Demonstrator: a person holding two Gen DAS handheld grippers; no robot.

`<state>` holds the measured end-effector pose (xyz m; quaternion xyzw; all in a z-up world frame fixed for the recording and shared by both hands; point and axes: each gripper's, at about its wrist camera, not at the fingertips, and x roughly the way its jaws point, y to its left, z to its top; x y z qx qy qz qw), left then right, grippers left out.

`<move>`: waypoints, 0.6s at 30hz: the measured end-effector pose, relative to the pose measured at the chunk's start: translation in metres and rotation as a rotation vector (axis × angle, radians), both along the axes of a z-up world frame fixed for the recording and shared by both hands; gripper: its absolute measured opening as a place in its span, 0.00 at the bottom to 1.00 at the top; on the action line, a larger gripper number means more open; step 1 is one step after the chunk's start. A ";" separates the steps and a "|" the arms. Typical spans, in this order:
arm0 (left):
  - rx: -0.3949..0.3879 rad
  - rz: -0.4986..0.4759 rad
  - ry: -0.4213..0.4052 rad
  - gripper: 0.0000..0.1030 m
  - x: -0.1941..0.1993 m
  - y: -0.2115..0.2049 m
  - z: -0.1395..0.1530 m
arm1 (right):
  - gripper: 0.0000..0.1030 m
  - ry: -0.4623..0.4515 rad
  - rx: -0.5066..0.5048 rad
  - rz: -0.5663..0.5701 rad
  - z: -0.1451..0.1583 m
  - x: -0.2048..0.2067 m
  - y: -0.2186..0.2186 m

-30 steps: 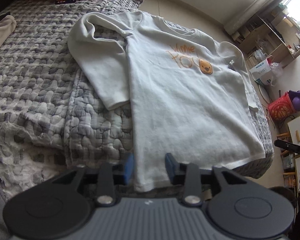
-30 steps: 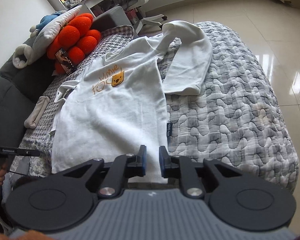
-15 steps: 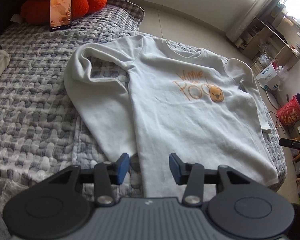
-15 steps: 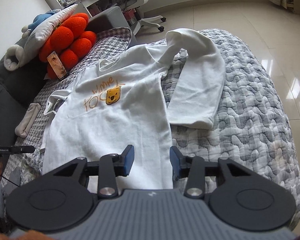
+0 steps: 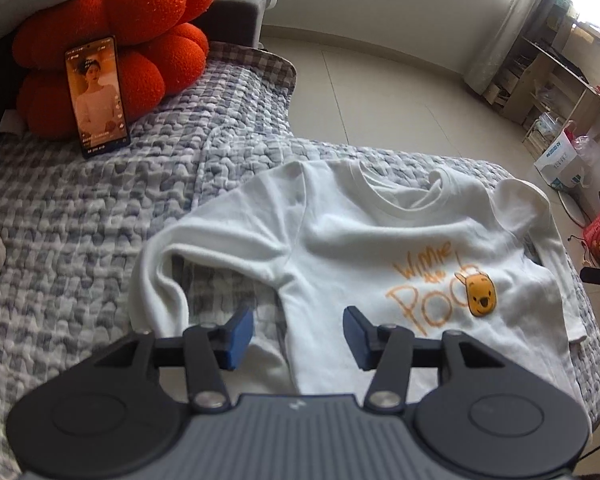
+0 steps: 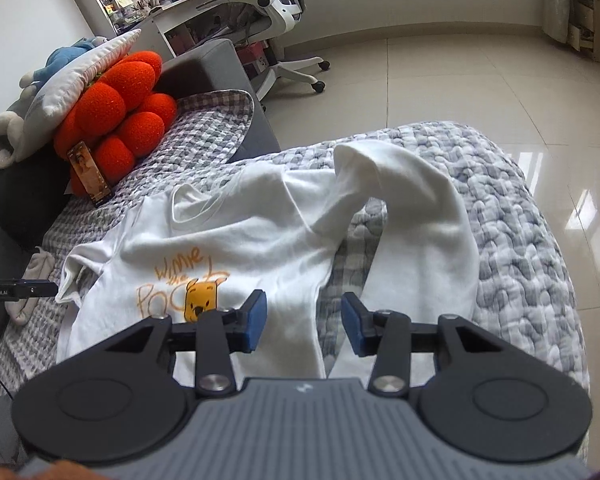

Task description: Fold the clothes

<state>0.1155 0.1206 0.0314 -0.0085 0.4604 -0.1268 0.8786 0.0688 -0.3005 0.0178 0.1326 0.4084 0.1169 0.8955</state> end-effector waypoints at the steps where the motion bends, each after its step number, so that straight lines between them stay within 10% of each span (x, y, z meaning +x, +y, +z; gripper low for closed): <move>1: 0.012 0.000 -0.006 0.52 0.010 -0.001 0.000 | 0.44 -0.004 -0.005 -0.002 0.000 0.007 0.000; 18: 0.094 -0.095 -0.156 0.55 0.137 -0.033 -0.051 | 0.47 -0.129 -0.316 0.018 -0.022 0.116 0.012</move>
